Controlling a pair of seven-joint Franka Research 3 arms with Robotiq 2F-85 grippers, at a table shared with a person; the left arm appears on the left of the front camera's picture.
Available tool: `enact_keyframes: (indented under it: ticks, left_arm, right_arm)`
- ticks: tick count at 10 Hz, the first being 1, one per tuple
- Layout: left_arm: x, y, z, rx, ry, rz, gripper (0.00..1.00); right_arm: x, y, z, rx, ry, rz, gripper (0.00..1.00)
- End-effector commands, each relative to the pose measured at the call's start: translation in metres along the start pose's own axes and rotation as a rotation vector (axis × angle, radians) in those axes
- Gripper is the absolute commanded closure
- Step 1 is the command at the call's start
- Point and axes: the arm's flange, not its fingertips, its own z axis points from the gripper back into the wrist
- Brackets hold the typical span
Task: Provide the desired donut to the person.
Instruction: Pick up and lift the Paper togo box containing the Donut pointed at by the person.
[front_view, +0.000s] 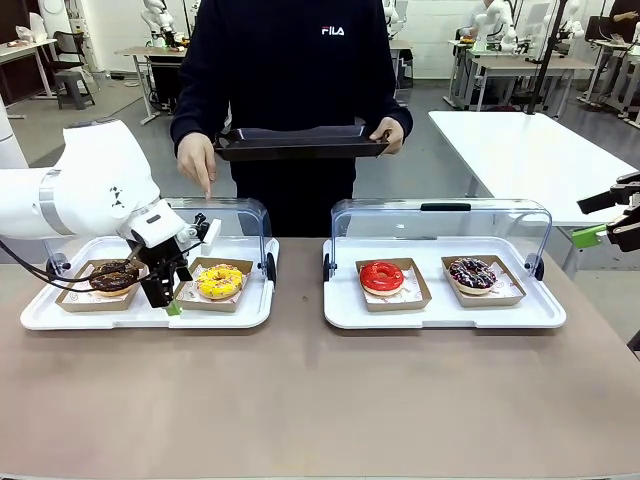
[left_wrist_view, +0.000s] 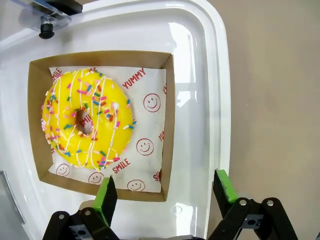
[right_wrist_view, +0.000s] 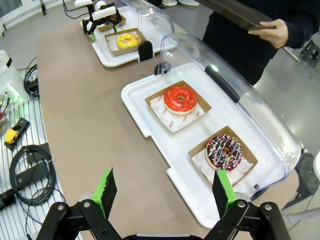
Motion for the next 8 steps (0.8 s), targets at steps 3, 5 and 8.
enact_keyframes:
  ticks: [3,5,8]
  left_arm:
    - [-0.004,0.007,-0.002,0.025,-0.023,-0.042,1.0]
    - [-0.003,0.011,-0.011,0.023,-0.027,-0.07,1.0]
    - [-0.002,0.015,-0.022,0.021,-0.002,-0.061,1.0]
  right_arm:
    - [0.0,-0.002,-0.002,0.013,-0.028,0.007,0.0]
    - [0.0,-0.002,-0.002,0.013,-0.028,0.007,0.0]
    - [0.0,-0.002,-0.002,0.013,-0.028,0.007,0.0]
